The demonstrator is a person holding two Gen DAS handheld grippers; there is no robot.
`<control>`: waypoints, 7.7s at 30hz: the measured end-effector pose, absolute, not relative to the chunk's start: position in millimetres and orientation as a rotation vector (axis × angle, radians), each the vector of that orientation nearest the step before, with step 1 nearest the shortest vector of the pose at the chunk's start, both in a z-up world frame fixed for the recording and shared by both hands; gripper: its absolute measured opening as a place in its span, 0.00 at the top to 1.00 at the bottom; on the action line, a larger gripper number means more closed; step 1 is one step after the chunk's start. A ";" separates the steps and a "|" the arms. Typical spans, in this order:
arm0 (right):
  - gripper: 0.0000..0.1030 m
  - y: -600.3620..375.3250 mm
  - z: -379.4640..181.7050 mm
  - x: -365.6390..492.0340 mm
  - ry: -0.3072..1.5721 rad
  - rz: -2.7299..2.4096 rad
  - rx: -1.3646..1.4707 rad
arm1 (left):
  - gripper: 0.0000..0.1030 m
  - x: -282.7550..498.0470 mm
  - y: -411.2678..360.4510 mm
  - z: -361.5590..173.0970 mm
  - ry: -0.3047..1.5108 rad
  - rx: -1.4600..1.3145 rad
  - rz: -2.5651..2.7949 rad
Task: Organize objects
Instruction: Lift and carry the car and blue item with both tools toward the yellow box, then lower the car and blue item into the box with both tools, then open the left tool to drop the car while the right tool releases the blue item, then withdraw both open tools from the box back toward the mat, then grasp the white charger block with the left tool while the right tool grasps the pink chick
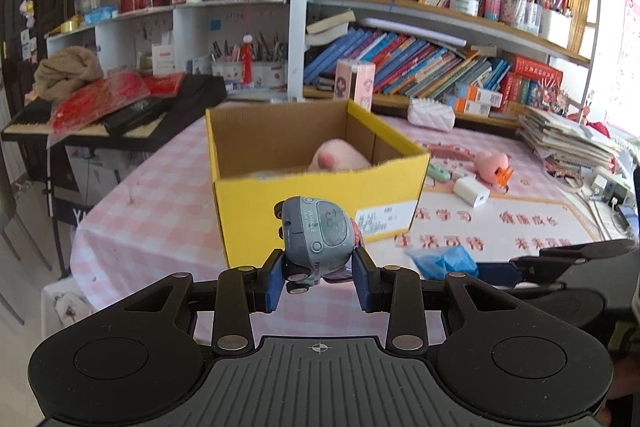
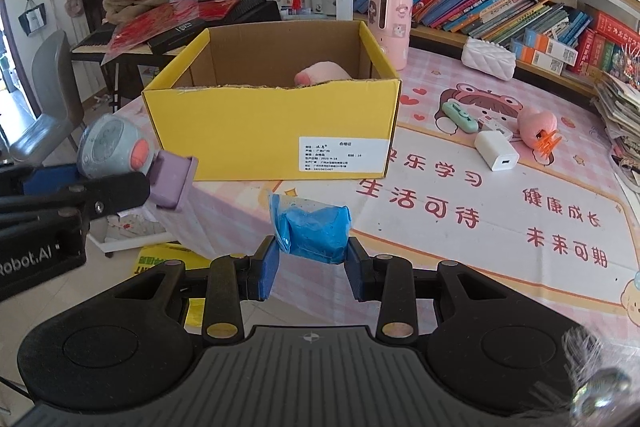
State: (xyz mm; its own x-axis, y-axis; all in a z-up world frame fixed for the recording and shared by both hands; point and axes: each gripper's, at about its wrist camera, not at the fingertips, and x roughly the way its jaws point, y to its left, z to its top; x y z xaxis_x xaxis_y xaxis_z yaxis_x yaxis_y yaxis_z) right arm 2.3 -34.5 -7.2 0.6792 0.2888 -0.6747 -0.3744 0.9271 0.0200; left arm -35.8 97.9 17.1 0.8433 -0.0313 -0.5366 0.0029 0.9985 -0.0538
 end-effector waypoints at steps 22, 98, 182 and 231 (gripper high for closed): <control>0.68 -37.9 52.3 101.5 0.536 0.380 -0.066 | 0.67 51.0 110.7 46.9 0.443 -0.062 0.057; 0.37 13.7 23.9 206.4 0.579 0.567 -0.275 | 0.19 114.3 100.2 6.5 0.588 0.023 0.229; 0.12 -172.3 -12.9 56.8 0.700 0.036 -0.084 | 0.06 50.6 -19.7 -18.5 0.712 0.098 -0.059; 0.16 -286.7 -26.2 249.7 0.727 0.223 -0.010 | 0.06 204.5 -127.6 -42.8 0.774 0.077 0.020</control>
State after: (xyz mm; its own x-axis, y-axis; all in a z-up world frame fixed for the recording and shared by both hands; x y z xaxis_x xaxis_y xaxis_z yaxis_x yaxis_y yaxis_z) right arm 249.7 -286.7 -26.2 0.7245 0.1981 -0.6601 -0.2053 0.9764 0.0677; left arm 204.5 -127.6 -42.8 0.7150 0.0465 -0.6976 0.0099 0.9970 0.0766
